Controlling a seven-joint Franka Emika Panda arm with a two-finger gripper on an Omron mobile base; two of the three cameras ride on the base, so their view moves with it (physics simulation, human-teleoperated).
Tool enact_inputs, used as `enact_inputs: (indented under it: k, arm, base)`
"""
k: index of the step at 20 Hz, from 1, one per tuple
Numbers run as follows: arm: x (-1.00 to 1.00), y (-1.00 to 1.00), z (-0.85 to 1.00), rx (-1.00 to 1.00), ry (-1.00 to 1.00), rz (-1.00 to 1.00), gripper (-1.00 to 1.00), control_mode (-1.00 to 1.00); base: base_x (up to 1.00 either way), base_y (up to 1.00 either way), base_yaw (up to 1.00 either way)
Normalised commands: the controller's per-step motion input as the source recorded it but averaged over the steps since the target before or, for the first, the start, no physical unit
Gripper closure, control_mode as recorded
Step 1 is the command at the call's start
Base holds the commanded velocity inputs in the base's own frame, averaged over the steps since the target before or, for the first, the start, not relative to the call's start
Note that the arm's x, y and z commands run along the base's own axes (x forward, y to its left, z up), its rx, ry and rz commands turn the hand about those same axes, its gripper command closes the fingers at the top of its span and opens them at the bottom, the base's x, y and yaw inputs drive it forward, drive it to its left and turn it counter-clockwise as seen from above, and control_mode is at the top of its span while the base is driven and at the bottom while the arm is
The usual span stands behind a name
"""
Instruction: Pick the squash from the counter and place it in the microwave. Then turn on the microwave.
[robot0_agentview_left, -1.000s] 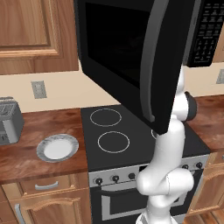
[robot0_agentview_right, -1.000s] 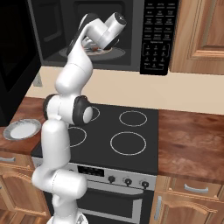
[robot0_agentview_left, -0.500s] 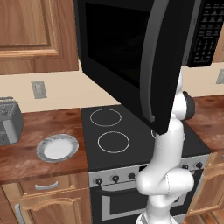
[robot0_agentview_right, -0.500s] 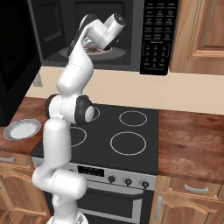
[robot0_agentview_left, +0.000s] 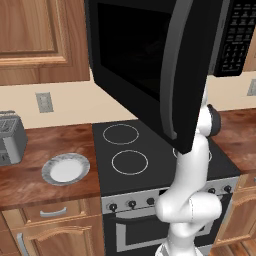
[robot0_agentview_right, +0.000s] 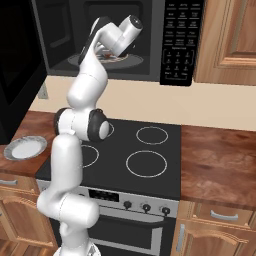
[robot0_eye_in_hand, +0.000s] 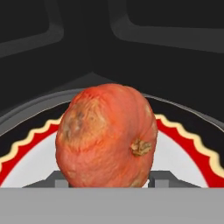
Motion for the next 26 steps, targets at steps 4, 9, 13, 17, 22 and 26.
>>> enact_inputs:
  k: [4,9,13,17,22,26]
  arm:
    - [0.01,0.00,-0.09,-0.01,0.00,0.00,1.00,-1.00]
    - [0.01,0.00,-0.07,0.00,0.01,0.00,1.00,-1.00]
    - [0.01,0.00,-0.05,-0.01,0.03,0.00,-1.00,-1.00]
    - [0.00,0.00,-0.02,-0.01,0.03,0.00,-1.00,-1.00]
    - [0.00,0.00,0.00,-0.01,0.03,0.00,-1.00,-1.00]
    - [0.00,0.00,0.00,-0.01,0.04,0.00,-1.00,-1.00]
  base:
    - [0.00,0.00,0.00]
    - [0.00,0.00,0.00]
    - [0.00,0.00,0.00]
    - [0.00,0.00,0.00]
    - [0.00,0.00,0.00]
    - [0.00,0.00,0.00]
